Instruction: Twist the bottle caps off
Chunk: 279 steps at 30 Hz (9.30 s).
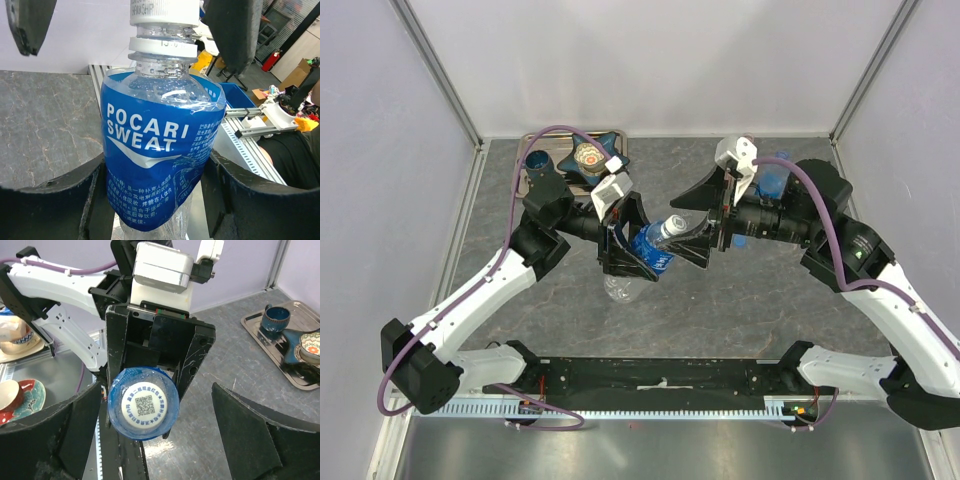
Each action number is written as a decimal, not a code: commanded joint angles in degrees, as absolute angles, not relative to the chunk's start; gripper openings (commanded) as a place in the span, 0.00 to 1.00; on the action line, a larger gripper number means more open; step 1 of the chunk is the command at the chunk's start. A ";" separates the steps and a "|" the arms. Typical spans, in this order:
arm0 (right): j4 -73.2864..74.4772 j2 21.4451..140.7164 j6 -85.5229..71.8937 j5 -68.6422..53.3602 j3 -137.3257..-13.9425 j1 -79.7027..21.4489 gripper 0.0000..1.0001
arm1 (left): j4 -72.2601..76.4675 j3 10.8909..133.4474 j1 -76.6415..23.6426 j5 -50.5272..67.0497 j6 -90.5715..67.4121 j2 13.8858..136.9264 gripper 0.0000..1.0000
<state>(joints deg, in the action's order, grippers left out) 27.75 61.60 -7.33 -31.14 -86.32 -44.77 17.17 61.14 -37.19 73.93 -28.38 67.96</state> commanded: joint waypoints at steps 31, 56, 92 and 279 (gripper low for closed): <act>36.38 67.85 -31.03 7.65 -98.88 -45.35 0.90 | 12.30 55.02 -49.31 15.12 -0.97 62.49 0.28; 38.23 68.99 -30.15 5.98 -94.75 -46.14 0.67 | 13.10 53.44 -49.57 11.95 -0.44 61.17 0.28; 31.12 64.25 -15.39 -13.00 -96.06 -46.14 0.00 | 52.00 55.28 -36.12 69.14 -49.72 66.87 0.28; -3.43 106.70 -14.59 35.16 -82.62 -31.02 0.46 | 4.04 32.87 -37.27 14.33 -26.46 35.07 0.99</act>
